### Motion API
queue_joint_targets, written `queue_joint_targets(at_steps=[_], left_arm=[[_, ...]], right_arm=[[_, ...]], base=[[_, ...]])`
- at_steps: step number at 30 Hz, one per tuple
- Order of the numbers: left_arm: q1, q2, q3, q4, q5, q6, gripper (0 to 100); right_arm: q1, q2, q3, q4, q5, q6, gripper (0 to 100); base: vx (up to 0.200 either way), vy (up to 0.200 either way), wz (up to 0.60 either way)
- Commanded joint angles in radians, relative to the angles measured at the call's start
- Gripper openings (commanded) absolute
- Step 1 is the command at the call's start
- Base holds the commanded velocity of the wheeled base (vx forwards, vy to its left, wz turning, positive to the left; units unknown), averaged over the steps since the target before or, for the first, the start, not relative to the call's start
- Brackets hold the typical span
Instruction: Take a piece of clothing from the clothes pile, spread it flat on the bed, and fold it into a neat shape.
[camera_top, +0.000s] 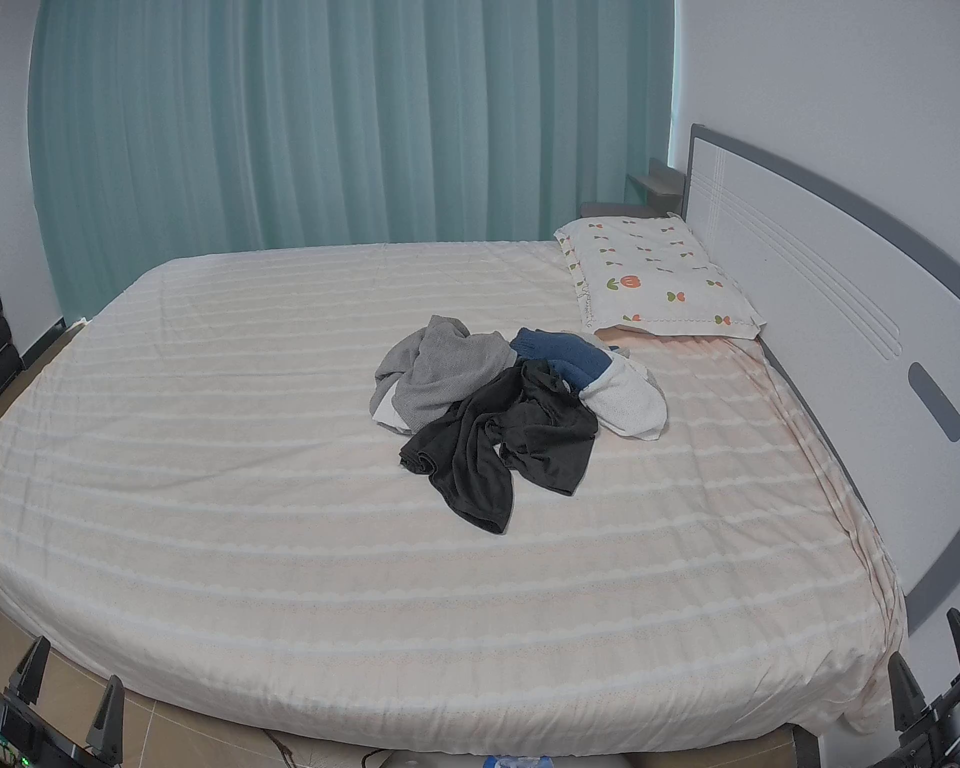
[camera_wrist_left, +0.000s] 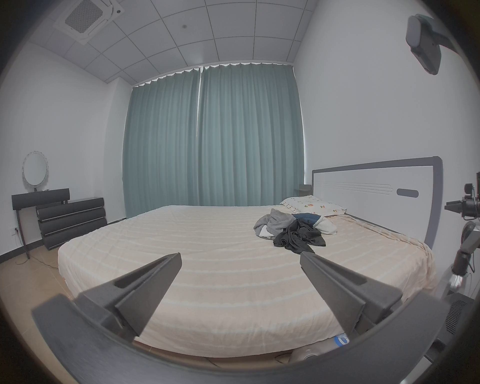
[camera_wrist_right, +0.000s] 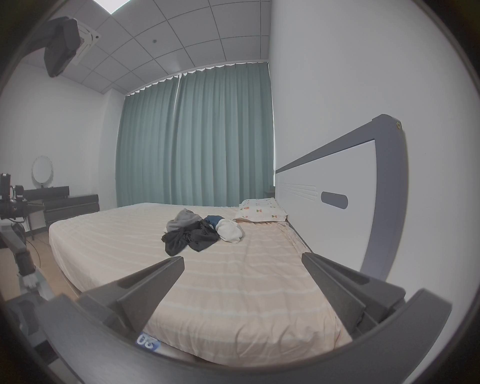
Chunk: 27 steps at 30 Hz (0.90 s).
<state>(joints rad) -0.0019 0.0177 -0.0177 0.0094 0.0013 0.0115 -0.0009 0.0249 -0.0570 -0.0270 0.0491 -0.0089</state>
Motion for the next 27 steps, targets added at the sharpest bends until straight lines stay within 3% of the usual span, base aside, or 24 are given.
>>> queue_joint_targets(at_steps=[1, 4, 8, 9, 12, 17, 23, 27], left_arm=[[-0.001, -0.018, 0.016, 0.000, 0.000, 0.002, 100], [-0.001, -0.018, 0.016, 0.000, 0.000, 0.001, 100], [-0.001, -0.018, 0.016, -0.002, 0.000, 0.004, 100], [-0.001, -0.018, 0.016, -0.002, 0.000, 0.004, 100], [-0.001, -0.018, 0.016, 0.000, 0.000, 0.007, 100], [-0.001, -0.018, 0.016, -0.002, 0.000, 0.007, 100], [-0.001, -0.018, 0.016, -0.002, -0.001, 0.010, 100], [-0.001, -0.018, 0.016, -0.002, 0.000, 0.007, 100]], right_arm=[[0.007, 0.217, -0.175, 0.025, 0.046, 0.047, 100], [0.012, 0.323, -0.138, 0.024, 0.074, 0.049, 100], [0.041, 0.622, -0.129, -0.074, 0.124, 0.066, 100], [0.041, 0.622, -0.129, -0.074, 0.124, 0.066, 100], [0.097, 0.922, -0.181, -0.208, 0.121, 0.092, 100], [0.171, 1.176, -0.244, -0.333, 0.109, 0.158, 100], [0.305, 1.592, -0.408, -0.541, 0.015, 0.305, 100], [0.375, 1.827, -0.564, -0.660, -0.103, 0.379, 100]], base=[[0.000, 0.000, 0.00], [0.000, 0.000, 0.00], [0.000, 0.000, 0.00], [0.000, 0.000, 0.00], [0.000, 0.000, 0.00], [0.000, 0.000, 0.00], [0.000, 0.000, 0.00], [0.000, 0.000, 0.00]])
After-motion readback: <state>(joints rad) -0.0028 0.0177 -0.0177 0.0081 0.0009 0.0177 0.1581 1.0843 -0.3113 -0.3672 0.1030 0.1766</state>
